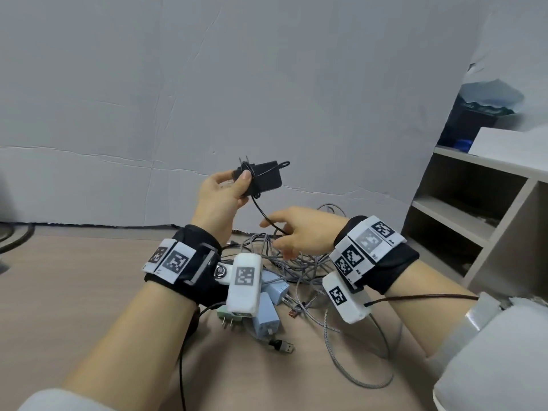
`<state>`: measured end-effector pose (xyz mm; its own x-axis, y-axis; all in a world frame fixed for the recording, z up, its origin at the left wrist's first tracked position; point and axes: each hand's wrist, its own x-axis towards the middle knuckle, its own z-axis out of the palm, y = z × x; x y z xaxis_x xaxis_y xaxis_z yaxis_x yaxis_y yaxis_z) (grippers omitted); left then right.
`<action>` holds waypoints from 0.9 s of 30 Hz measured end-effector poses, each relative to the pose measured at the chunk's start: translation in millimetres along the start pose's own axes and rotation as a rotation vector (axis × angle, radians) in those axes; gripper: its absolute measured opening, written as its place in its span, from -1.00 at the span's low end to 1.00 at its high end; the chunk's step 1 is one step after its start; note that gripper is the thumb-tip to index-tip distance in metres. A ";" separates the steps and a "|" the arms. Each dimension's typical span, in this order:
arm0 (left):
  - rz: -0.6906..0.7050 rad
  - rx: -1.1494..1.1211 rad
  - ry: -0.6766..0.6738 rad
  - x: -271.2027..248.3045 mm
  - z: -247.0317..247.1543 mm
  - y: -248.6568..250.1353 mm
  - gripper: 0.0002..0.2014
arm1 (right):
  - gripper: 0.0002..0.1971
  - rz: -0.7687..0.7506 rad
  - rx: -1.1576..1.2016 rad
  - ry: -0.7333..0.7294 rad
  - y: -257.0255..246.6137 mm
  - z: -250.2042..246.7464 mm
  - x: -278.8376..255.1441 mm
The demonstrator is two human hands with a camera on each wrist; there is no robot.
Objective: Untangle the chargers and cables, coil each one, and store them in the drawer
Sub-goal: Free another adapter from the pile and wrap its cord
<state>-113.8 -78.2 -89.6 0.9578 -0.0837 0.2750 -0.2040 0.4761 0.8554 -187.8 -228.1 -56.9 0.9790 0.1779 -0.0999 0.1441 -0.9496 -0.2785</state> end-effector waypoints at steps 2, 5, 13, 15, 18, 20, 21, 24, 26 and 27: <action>0.056 0.071 0.083 0.6 -0.9 0.4 -0.71 | -0.51 -0.008 -0.044 0.004 -0.4 -4.2 -3.5; 0.101 0.011 0.101 -0.3 -1.9 3.5 -0.77 | -0.60 0.011 -0.096 0.068 4.1 -9.8 -3.8; 0.262 0.046 0.214 10.3 -19.3 7.6 -0.73 | -0.81 -0.038 -0.027 0.270 2.4 -26.0 -11.4; 0.242 0.194 0.118 11.3 -21.8 6.3 -0.70 | -0.84 -0.144 0.011 0.420 -4.2 -35.1 -15.8; 0.179 0.348 -0.094 8.7 -17.8 4.6 -0.70 | -0.93 -0.229 0.088 0.628 -5.4 -48.9 -18.2; 0.180 0.464 -0.240 4.2 -12.7 5.3 -0.67 | -0.91 -0.236 0.113 0.687 -2.3 -53.3 -17.5; 0.186 0.507 -0.304 1.7 -10.5 6.1 -0.66 | -0.90 -0.234 0.122 0.701 -0.8 -54.1 -16.9; 0.153 0.487 -0.427 -6.7 -6.9 8.7 -0.68 | -0.88 -0.223 0.174 0.725 5.4 -54.4 -14.4; 0.099 0.410 -0.493 -10.5 -6.6 11.4 -0.71 | -0.85 -0.199 0.227 0.722 11.2 -53.2 -12.0; 0.070 0.368 -0.524 -12.2 -6.4 12.9 -0.72 | -0.85 -0.181 0.246 0.716 14.1 -52.3 -11.2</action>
<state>-126.7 -65.4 -84.7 0.7325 -0.5245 0.4339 -0.4080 0.1720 0.8966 -189.1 -257.0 -9.7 0.8103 0.0349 0.5850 0.3561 -0.8221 -0.4441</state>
